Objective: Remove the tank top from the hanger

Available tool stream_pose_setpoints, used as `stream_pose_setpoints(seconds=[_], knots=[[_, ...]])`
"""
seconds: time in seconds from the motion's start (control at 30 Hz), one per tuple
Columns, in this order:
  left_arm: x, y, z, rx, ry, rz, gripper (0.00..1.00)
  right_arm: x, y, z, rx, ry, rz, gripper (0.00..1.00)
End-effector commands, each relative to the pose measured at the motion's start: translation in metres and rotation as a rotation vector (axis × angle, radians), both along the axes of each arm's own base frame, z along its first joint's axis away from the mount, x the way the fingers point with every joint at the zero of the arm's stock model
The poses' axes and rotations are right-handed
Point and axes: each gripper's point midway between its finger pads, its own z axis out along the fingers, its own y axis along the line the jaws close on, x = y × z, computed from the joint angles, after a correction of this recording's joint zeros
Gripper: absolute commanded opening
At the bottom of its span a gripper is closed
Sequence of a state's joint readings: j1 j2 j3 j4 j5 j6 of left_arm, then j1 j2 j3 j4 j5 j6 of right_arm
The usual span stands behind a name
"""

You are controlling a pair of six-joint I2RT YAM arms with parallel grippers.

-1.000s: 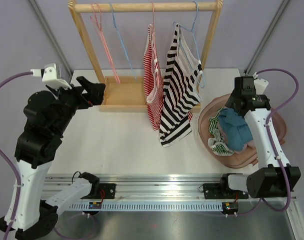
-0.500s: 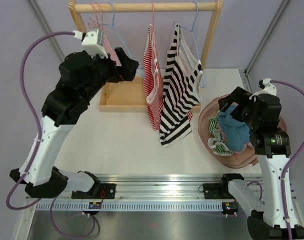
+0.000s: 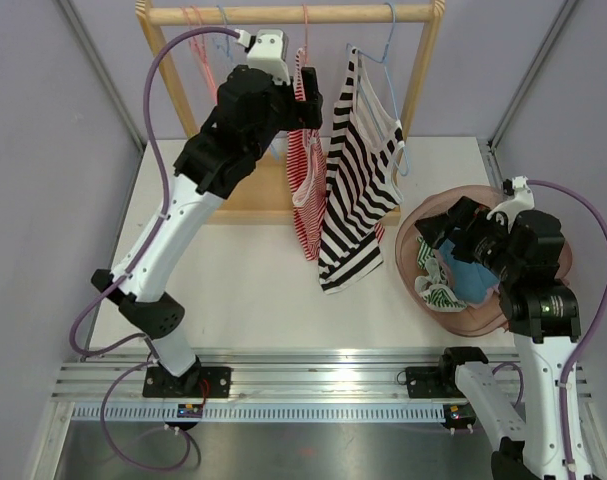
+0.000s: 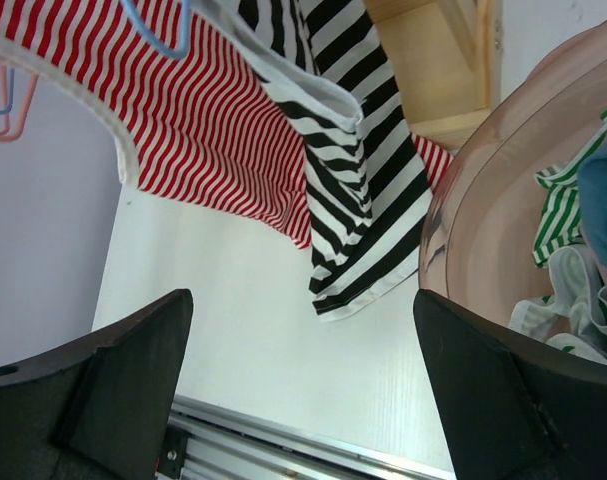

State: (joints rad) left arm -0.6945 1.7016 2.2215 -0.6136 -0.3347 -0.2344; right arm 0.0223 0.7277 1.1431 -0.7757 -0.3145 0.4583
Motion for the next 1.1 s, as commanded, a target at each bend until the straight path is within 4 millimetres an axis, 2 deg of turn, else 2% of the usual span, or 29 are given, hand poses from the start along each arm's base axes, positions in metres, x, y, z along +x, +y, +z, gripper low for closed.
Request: stream_pose_setpoints(seconds=[0.0,0.03,0.13,0.2,0.23,0.27,0.37,0.43,0.5,0.67,0.73,0.77,0.83,0.93,1.0,1.03,1.07], knots=[[0.018,-0.001,0.021,-0.017,-0.088,0.068,0.89,-0.012,0.017,-0.004,0.042,0.010,0.099,0.99],[0.022,-0.003,0.019,-0.016,-0.089,0.078,0.82,-0.013,0.018,-0.005,0.043,0.012,0.109,0.98],[0.038,-0.008,0.007,0.020,-0.079,0.115,0.79,-0.018,0.021,-0.006,0.044,0.011,0.133,0.98],[0.043,-0.011,0.008,0.031,-0.088,0.119,0.63,-0.021,0.022,-0.004,0.037,-0.001,0.143,0.98],[0.049,-0.015,-0.002,0.048,-0.070,0.118,0.56,-0.022,0.022,-0.003,0.032,-0.004,0.146,0.98],[0.051,-0.017,-0.003,0.046,-0.067,0.120,0.39,-0.022,0.022,-0.002,0.028,-0.007,0.151,0.98],[0.052,-0.020,-0.001,0.033,-0.073,0.121,0.14,-0.022,0.022,-0.001,0.026,-0.015,0.156,0.98],[0.050,-0.019,0.004,0.019,-0.087,0.124,0.10,-0.022,0.024,0.000,0.028,-0.016,0.169,0.97],[0.048,-0.020,0.009,0.011,-0.099,0.125,0.00,-0.022,0.025,-0.001,0.030,-0.015,0.173,0.97],[0.036,-0.009,0.036,-0.040,-0.147,0.152,0.00,-0.023,0.027,0.003,0.036,-0.030,0.182,0.97],[0.026,0.000,0.054,-0.074,-0.184,0.166,0.00,-0.024,0.026,0.005,0.035,-0.037,0.183,0.97],[0.024,0.003,0.056,-0.076,-0.190,0.176,0.00,-0.024,0.027,0.007,0.036,-0.040,0.186,0.97],[0.013,0.012,0.076,-0.119,-0.233,0.180,0.00,-0.025,0.027,0.008,0.037,-0.043,0.190,0.97],[0.001,0.022,0.091,-0.144,-0.258,0.177,0.00,-0.025,0.027,0.009,0.034,-0.049,0.191,0.97],[-0.004,0.024,0.091,-0.142,-0.256,0.166,0.00,-0.025,0.027,0.009,0.036,-0.048,0.190,0.97],[-0.013,0.029,0.098,-0.161,-0.266,0.154,0.00,-0.025,0.028,0.011,0.036,-0.058,0.198,0.98],[-0.017,0.030,0.097,-0.161,-0.263,0.143,0.00,-0.025,0.030,0.012,0.038,-0.064,0.206,0.99]])
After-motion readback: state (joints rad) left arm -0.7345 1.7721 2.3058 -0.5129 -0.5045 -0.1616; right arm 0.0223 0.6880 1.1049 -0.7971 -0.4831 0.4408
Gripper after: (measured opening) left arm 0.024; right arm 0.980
